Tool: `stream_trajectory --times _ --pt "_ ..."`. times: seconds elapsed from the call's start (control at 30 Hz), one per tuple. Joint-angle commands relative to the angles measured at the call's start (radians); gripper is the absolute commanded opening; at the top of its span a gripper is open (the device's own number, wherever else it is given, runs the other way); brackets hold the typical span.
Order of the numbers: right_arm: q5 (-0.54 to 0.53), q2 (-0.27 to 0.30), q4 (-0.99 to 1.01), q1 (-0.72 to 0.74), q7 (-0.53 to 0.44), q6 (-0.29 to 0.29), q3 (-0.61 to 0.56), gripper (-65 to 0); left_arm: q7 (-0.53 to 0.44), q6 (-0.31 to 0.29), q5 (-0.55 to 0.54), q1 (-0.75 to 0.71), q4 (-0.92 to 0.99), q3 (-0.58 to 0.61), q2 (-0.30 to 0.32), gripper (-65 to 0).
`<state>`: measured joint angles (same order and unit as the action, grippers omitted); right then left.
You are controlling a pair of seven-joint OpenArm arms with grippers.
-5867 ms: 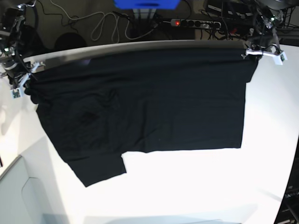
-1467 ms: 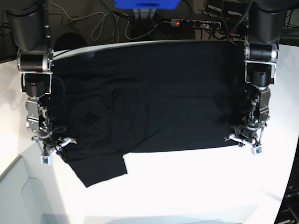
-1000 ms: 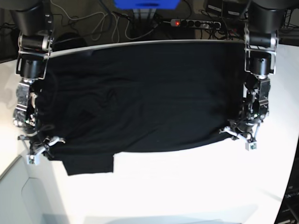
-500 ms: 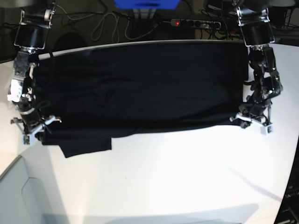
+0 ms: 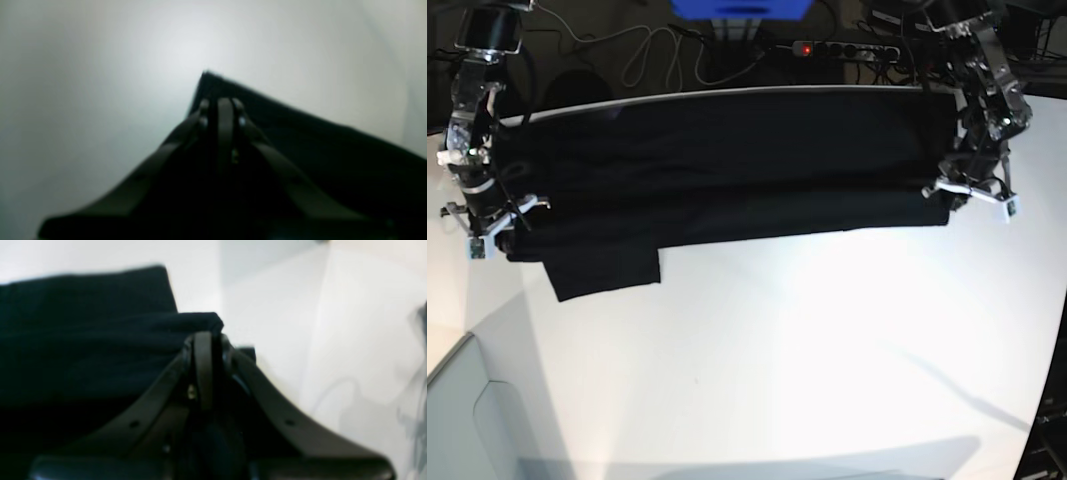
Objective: Fold the T-shirt properly
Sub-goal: 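Grasp the hem with both grippers and fold it toward the shoulders, then reach the right gripper down to the hanging sleeve corner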
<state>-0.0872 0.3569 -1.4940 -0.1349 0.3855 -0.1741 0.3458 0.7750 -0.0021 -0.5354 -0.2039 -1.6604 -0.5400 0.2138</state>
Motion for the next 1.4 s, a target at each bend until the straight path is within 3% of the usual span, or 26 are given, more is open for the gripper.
stream_trajectory --times 0.0,0.47,0.63,0.77,0.87,1.37 --pt "-0.006 0.018 -0.018 0.001 -0.03 0.006 0.008 -64.7 -0.021 0.001 -0.005 -0.007 -0.014 -0.007 0.016 -65.0" --pt "-0.003 0.018 -0.021 -0.029 0.002 0.012 -0.021 -63.4 -0.015 0.007 -0.005 -0.018 -0.014 -0.048 -0.026 -65.0" --pt "-0.003 0.018 -0.052 -0.001 0.094 0.012 -0.015 -46.9 -0.013 0.007 -0.005 -0.018 -0.016 -0.05 -0.024 -64.1" --pt "-0.003 0.017 -0.115 0.001 0.1 0.012 -0.015 -31.9 -0.013 0.009 -0.005 -0.018 -0.028 -0.05 -0.026 -45.9" --pt "-0.003 0.017 -0.148 0.001 0.1 0.011 -0.017 -25.6 -0.013 0.009 -0.007 -0.018 -0.036 -0.05 -0.026 -34.7" --pt "-0.003 -0.003 -0.161 0.001 0.1 0.009 -0.021 -25.1 -0.015 0.011 0.007 0.001 -0.08 -0.048 -0.026 -33.8"
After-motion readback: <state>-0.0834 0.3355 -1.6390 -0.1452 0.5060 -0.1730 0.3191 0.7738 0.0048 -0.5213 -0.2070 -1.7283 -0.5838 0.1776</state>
